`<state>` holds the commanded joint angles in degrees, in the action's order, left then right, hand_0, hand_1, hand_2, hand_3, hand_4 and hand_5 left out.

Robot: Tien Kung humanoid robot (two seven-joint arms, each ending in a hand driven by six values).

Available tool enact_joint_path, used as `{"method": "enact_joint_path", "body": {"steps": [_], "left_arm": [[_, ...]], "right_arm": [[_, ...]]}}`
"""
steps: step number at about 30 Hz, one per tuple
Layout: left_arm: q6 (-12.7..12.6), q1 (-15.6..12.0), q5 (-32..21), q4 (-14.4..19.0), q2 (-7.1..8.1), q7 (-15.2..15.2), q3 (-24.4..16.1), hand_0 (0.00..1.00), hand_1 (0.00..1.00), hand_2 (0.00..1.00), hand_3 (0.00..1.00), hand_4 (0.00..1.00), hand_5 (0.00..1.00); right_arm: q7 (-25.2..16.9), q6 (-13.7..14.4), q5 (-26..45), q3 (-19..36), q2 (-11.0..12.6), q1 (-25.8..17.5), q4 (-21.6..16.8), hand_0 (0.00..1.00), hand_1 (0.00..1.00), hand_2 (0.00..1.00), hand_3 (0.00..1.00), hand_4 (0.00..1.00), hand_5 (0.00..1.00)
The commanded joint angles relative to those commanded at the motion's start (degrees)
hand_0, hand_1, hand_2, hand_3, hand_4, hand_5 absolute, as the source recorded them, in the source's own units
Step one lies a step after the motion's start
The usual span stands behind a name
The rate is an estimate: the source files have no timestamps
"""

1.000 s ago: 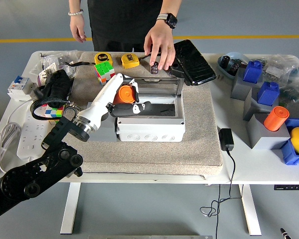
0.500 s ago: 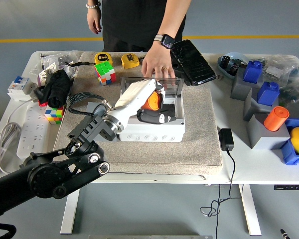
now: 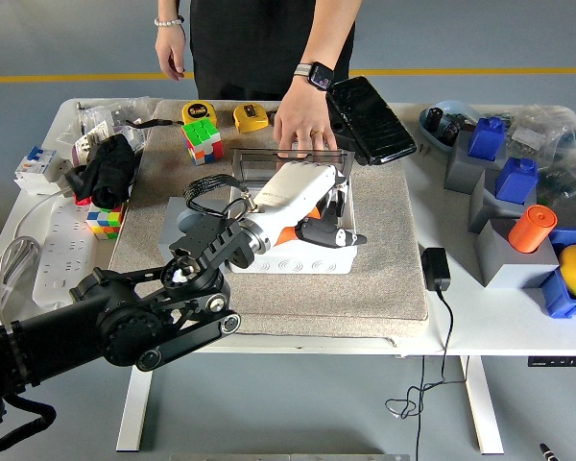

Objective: Fetch the battery,place it into the box,close the lid of the box

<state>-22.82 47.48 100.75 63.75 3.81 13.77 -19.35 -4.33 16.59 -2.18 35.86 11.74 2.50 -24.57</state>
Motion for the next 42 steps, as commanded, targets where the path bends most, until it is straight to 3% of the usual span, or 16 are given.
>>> {"method": "enact_joint_path", "body": {"steps": [8,21,27,28,33,34,39,40,42], "left_arm": [[-0.9,1.3,-2.2,-3.0,-1.29,-1.8,1.0,0.148,0.084,0.107,0.394,0.998,0.527],[-4.8,4.3,-7.6,-8.9,-1.97,-11.7,4.7,0.136,0.073,0.101,0.395,0.998,0.534],[-5.2,4.9,-7.9,-10.7,-2.99,-11.5,5.4,0.139,0.089,0.116,0.388,0.998,0.530],[-5.2,5.0,-7.9,-11.0,-3.15,-11.4,5.4,0.194,0.188,0.238,0.387,0.998,0.528],[-5.4,5.0,-8.6,-12.1,-3.58,-11.2,5.7,0.194,0.188,0.238,0.387,0.998,0.528],[-5.4,5.0,-8.8,-12.3,-3.63,-11.2,5.8,0.236,0.255,0.326,0.413,0.998,0.527],[-5.6,4.9,-9.4,-13.2,-3.70,-11.8,6.1,0.236,0.255,0.326,0.413,0.998,0.527],[-5.6,4.9,-9.5,-13.3,-3.71,-11.8,6.0,0.271,0.351,0.421,0.445,0.998,0.523],[-5.8,4.8,-9.6,-13.5,-3.75,-12.1,6.0,0.271,0.351,0.421,0.445,0.998,0.523]], "right_arm": [[-0.1,0.1,0.0,-0.4,0.1,0.0,-0.1,0.590,0.602,0.632,0.547,0.987,0.580],[-0.5,0.4,0.1,-0.7,0.2,0.2,-0.1,0.590,0.600,0.631,0.547,0.986,0.578],[-0.5,0.4,0.2,-0.9,0.2,0.3,-0.1,0.590,0.600,0.630,0.546,0.985,0.580],[-0.5,0.4,0.2,-1.0,0.2,0.3,-0.1,0.590,0.600,0.629,0.545,0.984,0.579],[-0.6,0.4,0.2,-1.1,0.2,0.3,-0.2,0.590,0.600,0.629,0.545,0.984,0.579],[-0.6,0.4,0.2,-1.1,0.2,0.3,-0.2,0.589,0.600,0.629,0.545,0.984,0.577],[-0.5,0.4,0.1,-1.0,0.2,0.2,-0.1,0.589,0.600,0.629,0.545,0.984,0.577],[-0.5,0.4,0.1,-0.9,0.2,0.2,-0.1,0.588,0.600,0.629,0.545,0.981,0.573],[-0.6,0.4,0.1,-0.9,0.2,0.2,-0.2,0.588,0.600,0.629,0.545,0.981,0.573]]}}
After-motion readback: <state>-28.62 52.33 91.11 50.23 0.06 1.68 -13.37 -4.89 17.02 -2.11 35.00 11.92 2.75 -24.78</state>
